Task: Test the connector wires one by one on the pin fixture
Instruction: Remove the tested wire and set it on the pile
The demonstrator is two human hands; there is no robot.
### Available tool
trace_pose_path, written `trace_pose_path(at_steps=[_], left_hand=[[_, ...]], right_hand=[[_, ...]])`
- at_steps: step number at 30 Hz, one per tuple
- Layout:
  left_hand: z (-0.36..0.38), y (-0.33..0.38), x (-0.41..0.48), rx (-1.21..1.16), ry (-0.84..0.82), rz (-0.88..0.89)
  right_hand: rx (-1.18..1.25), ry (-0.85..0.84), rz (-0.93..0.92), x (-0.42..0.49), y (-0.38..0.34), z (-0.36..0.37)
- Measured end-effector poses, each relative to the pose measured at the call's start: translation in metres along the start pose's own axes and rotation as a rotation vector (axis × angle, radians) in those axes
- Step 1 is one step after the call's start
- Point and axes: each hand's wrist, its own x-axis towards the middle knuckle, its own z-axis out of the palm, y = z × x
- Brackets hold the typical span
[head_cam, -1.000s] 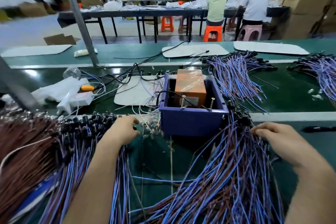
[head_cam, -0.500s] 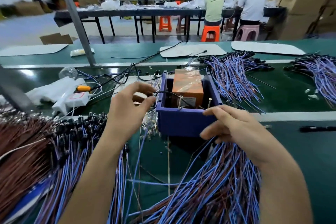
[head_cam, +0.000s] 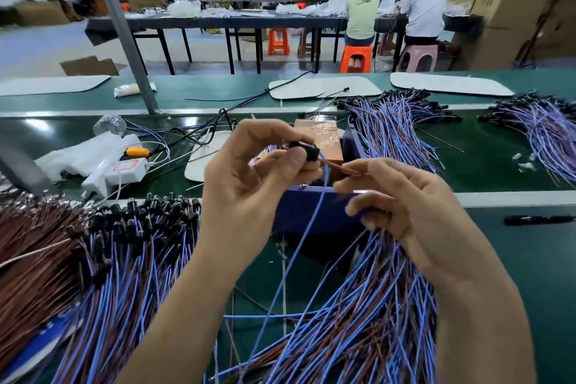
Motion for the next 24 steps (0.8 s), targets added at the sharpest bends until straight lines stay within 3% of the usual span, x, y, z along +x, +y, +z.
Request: trace_pose_path(at_steps=[5, 9, 13, 16, 20, 24], left_hand=[[-0.001, -0.002, 0.001, -0.051, 0.075, -0.003], [-0.001, -0.004, 0.000, -0.110, 0.012, -0.025], [-0.002, 0.000, 0.002, -0.229, -0.024, -0.048], [-0.010, 0.010, 0.004, -0.387, -0.073, -0.045], [-0.021, 0.020, 0.003, -0.490, -0.366, -0.142], [-0.026, 0.022, -0.001, -0.239, -0.816, -0.305]], right_hand=[[-0.290, -0.156, 0.053, -0.009, -0.008, 0.000], [-0.361, -0.229, 0.119, -0.009, -0.009, 0.017], [-0.384, -0.144, 0.134, -0.002, -0.001, 0.024], [-0.268, 0.000, 0.173, 0.003, 0.003, 0.021], [-0.164, 0.241, 0.072, 0.007, 0.004, 0.006], [0.088, 0.330, -0.069, 0.003, -0.002, -0.001]])
